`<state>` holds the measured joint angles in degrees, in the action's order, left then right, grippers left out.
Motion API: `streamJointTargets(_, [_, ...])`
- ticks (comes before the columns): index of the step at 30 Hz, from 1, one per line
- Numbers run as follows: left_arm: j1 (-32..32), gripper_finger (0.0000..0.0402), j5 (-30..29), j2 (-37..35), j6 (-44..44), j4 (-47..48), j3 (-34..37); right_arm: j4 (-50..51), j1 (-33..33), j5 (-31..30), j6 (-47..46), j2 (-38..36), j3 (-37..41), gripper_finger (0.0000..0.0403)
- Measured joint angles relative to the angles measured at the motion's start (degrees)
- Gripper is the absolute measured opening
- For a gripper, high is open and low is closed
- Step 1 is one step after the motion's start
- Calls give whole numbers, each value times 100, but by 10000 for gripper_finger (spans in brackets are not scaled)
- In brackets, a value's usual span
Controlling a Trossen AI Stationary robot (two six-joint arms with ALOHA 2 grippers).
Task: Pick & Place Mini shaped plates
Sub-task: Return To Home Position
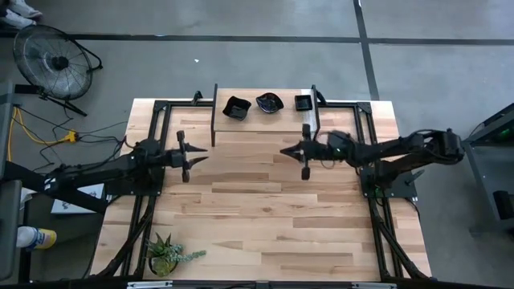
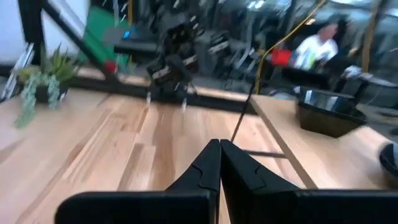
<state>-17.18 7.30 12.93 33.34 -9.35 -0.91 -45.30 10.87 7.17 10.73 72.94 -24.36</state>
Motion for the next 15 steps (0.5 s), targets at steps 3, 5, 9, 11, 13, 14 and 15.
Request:
streamJointTargets(3, [181, 82, -15, -619, 35, 525, 2, -1237, -226, -465, -263, 1, 734, 1])
streamJointTargets(5, [360, 71, -28, -1061, -10, 851, 1, -1796, -425, -872, -393, -26, 1127, 1])
streamJointTargets(9, [779, 55, -516, -1255, 103, 1035, -110, -2078, -680, -1380, -810, -359, 1668, 1])
streamJointTargets(11, [945, 47, -900, -1241, 241, 1162, -139, -2058, -789, -1550, -996, -565, 1904, 0])
streamJointTargets(13, [1079, 38, -1127, -1266, 262, 1142, -129, -2081, -878, -1634, -1083, -880, 2128, 0])
streamJointTargets(14, [1125, 34, -1146, -1265, 288, 1132, -129, -2104, -898, -1683, -1114, -1061, 2216, 0])
streamJointTargets(15, [1167, 30, -1146, -1255, 333, 1124, -129, -2140, -913, -1753, -1167, -1260, 2298, 0])
